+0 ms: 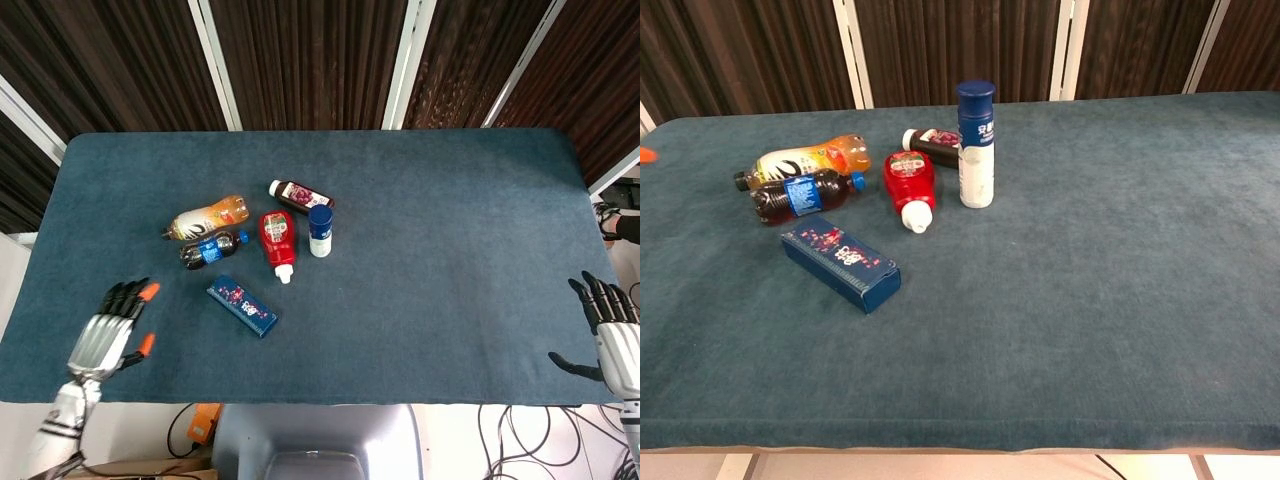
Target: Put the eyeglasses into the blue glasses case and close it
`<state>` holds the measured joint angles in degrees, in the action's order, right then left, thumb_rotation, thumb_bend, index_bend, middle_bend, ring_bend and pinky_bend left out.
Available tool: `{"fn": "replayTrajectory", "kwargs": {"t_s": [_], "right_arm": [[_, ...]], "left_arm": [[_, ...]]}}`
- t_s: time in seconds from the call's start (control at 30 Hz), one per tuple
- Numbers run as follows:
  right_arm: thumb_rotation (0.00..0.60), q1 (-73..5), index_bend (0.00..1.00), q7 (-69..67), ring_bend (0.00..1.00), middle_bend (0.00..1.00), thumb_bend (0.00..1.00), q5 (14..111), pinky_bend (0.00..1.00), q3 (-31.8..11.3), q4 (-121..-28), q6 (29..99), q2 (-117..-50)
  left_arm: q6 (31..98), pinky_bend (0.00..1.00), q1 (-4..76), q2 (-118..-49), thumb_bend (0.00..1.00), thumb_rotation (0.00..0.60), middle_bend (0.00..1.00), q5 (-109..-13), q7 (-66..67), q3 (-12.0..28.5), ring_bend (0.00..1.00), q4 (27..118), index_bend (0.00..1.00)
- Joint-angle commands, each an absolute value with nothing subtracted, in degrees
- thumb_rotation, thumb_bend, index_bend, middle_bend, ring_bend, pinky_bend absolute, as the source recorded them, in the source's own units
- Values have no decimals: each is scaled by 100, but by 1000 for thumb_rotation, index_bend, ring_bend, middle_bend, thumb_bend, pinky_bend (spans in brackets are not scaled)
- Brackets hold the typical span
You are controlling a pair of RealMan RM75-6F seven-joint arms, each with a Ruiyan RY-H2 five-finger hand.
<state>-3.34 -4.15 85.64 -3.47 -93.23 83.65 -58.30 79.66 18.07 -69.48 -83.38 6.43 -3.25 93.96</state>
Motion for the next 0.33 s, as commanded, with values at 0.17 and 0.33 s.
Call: {"fn": "replayTrajectory", "kwargs": {"t_s": [0.17, 0.33], "right_arm": [[600, -405, 0, 102, 0, 0, 84, 8457, 0, -359, -9400, 8270, -6040], [600, -402, 0, 151, 0, 0, 83, 8344, 0, -435, -9381, 8318, -6082]], "left_arm": [[8629, 0, 1129, -6981, 412, 600, 0, -8868, 122, -634, 0, 8905, 0], [8666, 0, 1065, -7021, 410, 600, 0, -8837, 320, -499, 0, 8918, 0]]}}
